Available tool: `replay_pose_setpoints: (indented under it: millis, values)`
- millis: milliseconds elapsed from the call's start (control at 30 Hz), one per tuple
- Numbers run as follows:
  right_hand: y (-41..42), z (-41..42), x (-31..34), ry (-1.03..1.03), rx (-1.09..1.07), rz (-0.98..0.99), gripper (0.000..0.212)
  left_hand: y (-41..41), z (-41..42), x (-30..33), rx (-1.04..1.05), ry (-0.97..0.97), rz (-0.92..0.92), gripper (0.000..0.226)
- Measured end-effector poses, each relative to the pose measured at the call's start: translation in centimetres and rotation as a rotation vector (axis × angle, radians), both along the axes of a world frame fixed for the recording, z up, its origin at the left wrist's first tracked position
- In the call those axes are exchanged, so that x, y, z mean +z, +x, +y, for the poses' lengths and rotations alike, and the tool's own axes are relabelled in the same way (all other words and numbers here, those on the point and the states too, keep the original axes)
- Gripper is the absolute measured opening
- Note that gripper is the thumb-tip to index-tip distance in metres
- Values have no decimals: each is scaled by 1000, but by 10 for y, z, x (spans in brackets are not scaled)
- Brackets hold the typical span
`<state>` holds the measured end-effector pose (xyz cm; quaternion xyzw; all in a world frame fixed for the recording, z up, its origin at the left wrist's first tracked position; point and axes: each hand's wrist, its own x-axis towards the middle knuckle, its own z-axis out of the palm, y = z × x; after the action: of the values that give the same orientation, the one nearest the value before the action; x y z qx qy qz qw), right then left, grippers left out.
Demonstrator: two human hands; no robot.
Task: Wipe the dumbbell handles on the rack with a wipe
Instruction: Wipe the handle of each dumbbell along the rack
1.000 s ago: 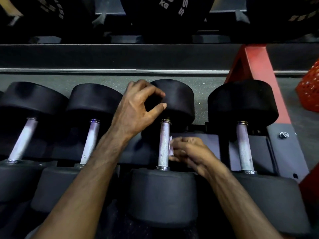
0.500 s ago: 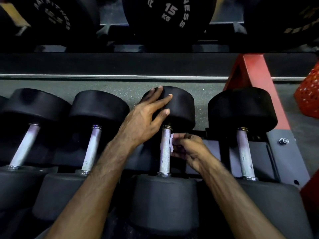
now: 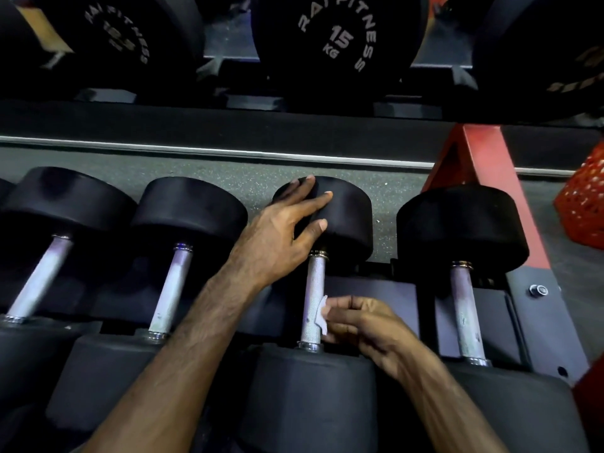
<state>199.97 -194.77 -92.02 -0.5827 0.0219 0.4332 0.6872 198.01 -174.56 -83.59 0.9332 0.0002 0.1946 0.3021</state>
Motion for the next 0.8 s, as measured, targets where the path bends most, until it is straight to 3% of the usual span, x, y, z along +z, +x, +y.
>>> replay_pose_setpoints:
  millis: [200, 367, 567, 733, 800]
  values:
    - [28, 30, 11, 89, -172, -25, 22, 0, 1, 0, -11, -11, 4, 58]
    - [10, 10, 1, -23, 160, 56, 35, 1, 2, -2, -5, -10, 0, 57]
    - [34, 33, 8, 63, 21, 22, 38, 0, 2, -1, -14, -13, -2, 57]
    - [11, 14, -9, -88, 241, 0, 28, 1, 2, -1, -3, 4, 3, 57]
    - [17, 19, -9, -74, 184, 1, 27, 1, 2, -2, 6, 13, 4, 57]
